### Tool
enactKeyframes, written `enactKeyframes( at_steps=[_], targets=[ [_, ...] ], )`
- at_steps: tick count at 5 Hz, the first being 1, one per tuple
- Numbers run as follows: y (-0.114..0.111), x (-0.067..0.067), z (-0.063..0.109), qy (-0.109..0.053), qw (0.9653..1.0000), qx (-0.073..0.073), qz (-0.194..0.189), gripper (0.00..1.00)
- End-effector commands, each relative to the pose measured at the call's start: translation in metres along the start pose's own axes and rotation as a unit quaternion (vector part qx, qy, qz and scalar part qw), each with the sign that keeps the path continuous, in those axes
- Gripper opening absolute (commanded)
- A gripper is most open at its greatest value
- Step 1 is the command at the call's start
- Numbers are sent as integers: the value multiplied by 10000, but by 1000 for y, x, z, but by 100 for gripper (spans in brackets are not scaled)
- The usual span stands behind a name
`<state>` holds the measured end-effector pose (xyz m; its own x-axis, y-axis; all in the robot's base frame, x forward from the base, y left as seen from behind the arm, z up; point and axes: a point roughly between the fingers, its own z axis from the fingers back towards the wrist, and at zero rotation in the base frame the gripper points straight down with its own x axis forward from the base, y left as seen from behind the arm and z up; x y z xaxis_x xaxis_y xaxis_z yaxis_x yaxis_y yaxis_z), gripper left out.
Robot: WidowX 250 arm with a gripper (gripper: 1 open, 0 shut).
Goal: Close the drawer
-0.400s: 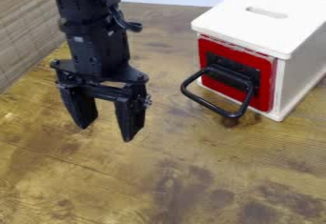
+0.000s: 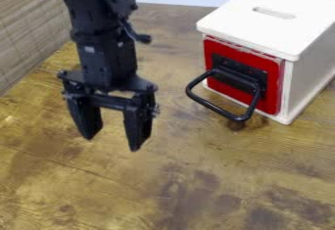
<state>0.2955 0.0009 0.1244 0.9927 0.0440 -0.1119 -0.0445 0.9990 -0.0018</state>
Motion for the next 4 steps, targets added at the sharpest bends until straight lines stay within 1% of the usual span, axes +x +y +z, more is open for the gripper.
enactKeyframes(
  at_steps=[1,2,3,4],
  targets=[
    [14,4,28,-420,9991,31,31,100],
    [15,-4,35,-507,9986,85,150,100],
    [8,-12,30,-539,9981,142,252,100],
    [7,-8,22,-558,9978,157,310,100]
  ],
)
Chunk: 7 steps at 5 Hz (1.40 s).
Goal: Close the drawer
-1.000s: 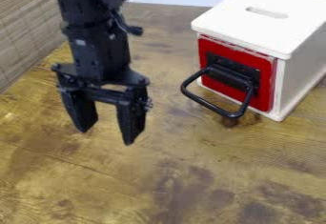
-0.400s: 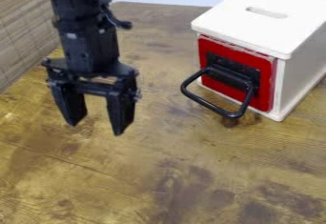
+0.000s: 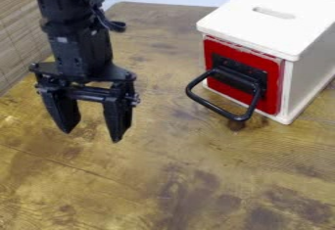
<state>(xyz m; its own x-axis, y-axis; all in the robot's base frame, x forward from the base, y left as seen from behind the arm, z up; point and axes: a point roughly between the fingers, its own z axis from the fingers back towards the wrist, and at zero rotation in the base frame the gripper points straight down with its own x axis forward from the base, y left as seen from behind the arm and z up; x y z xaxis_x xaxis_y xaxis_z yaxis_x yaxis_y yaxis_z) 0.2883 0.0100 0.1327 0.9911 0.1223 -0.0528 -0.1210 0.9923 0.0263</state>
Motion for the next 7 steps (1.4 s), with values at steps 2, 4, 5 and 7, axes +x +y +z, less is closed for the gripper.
enactKeyframes(
  at_steps=[2,4,5,7],
  targets=[
    [-4,5,-1,-268,9996,105,-24,100],
    [-10,7,24,-371,9992,122,-27,100],
    [-17,8,27,-459,9988,147,-43,100],
    [-19,5,28,-520,9985,107,-158,100]
  ],
)
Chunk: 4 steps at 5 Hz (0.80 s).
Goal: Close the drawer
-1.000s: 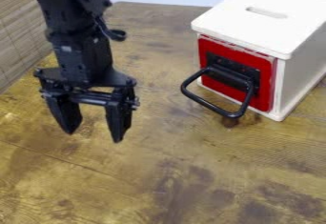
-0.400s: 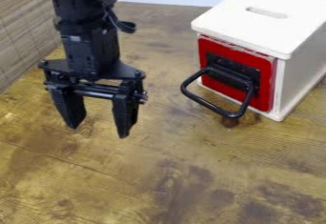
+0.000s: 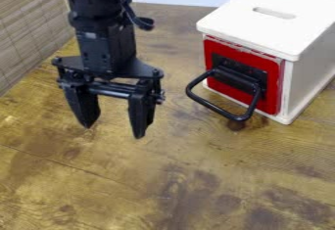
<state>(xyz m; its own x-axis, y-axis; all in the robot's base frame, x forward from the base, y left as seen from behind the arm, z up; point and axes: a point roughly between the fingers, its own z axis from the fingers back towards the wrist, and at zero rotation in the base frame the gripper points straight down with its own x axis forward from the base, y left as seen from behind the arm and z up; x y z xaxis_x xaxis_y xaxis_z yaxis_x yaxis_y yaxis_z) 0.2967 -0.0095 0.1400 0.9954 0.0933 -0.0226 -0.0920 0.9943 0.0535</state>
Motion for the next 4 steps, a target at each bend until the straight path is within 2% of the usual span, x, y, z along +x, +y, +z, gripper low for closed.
enactKeyframes(
  at_steps=[1,2,3,4],
  targets=[
    [8,-3,14,-346,9993,-27,-139,100],
    [18,-5,9,-397,9989,-28,-239,100],
    [28,5,11,-407,9991,-100,16,100],
    [24,10,12,-354,9992,-72,140,100]
  ],
)
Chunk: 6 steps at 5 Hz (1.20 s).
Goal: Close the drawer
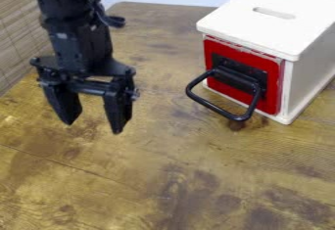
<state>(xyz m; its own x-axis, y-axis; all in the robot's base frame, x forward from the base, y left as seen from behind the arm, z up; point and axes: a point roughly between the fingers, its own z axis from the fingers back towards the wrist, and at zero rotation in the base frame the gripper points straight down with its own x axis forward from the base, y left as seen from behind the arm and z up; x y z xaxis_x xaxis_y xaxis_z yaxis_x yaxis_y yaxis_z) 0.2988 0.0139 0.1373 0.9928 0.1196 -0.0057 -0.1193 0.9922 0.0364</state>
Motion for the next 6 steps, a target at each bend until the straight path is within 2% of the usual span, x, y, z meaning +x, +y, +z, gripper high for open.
enactKeyframes(
  at_steps=[1,2,3,5,6],
  targets=[
    [-21,4,15,-229,9997,31,-66,100],
    [-43,0,18,-184,9996,45,-220,100],
    [-40,-1,16,-210,9992,31,-347,100],
    [-60,-9,15,-216,9981,34,-581,100],
    [-59,-4,12,-174,9991,42,-393,100]
  ],
)
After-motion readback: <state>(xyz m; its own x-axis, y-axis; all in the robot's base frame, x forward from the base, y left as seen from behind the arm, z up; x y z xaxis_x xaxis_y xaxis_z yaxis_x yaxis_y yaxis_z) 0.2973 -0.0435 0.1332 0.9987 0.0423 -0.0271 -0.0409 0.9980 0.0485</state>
